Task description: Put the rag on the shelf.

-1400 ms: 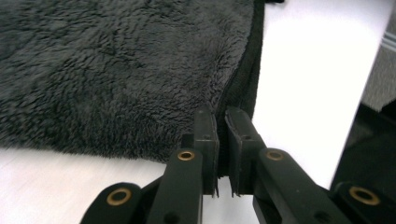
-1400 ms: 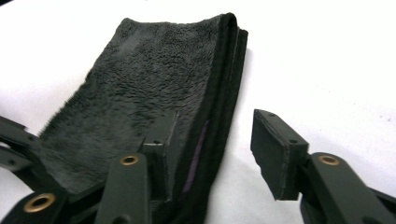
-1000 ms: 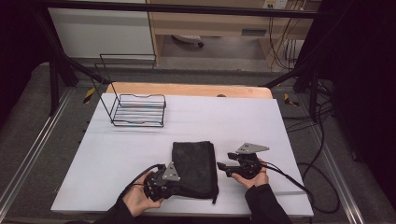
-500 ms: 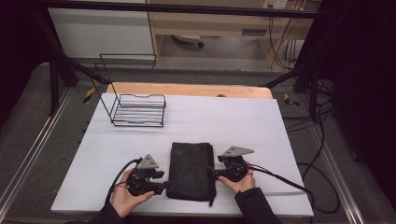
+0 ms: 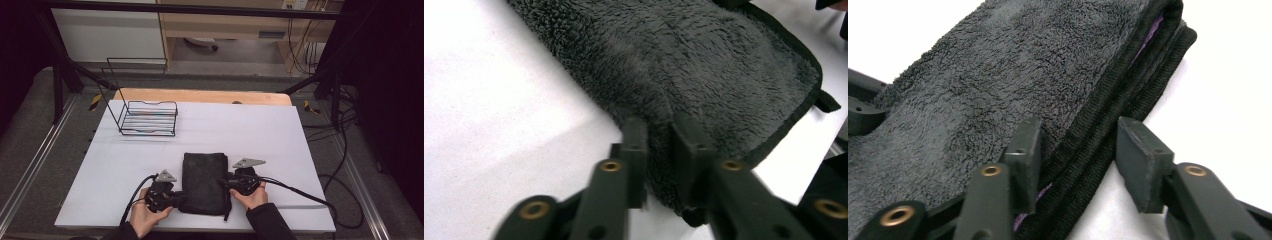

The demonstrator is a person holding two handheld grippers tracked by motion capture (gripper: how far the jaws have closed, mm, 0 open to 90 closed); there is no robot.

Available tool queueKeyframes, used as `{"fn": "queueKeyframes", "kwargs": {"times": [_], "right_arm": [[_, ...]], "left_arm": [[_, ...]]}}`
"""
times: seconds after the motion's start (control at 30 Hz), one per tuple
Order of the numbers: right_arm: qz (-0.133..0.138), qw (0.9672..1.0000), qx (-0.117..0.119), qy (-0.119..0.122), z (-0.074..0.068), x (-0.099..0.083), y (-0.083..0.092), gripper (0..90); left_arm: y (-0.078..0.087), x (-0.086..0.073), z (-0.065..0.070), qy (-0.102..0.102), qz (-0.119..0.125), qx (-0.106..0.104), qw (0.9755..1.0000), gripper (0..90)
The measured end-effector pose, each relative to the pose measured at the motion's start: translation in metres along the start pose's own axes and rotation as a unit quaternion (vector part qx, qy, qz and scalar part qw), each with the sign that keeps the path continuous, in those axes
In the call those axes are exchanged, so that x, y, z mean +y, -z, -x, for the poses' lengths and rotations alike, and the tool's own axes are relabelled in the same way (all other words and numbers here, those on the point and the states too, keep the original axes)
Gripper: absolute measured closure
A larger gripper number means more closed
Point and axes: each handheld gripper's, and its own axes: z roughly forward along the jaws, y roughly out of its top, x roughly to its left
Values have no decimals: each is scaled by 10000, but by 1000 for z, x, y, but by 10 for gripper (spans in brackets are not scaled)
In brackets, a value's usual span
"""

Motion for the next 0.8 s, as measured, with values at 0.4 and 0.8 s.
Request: {"fn": "queueKeyframes", "kwargs": {"times": [0.4, 0.8], "right_arm": [[19, 9992, 398, 19, -16, 7, -11, 758], [425, 9976, 77, 534, -16, 13, -4, 432]], "left_arm": [[29, -7, -10, -172, -123, 98, 9997, 852], [40, -6, -23, -493, 393, 306, 9975, 503]]}}
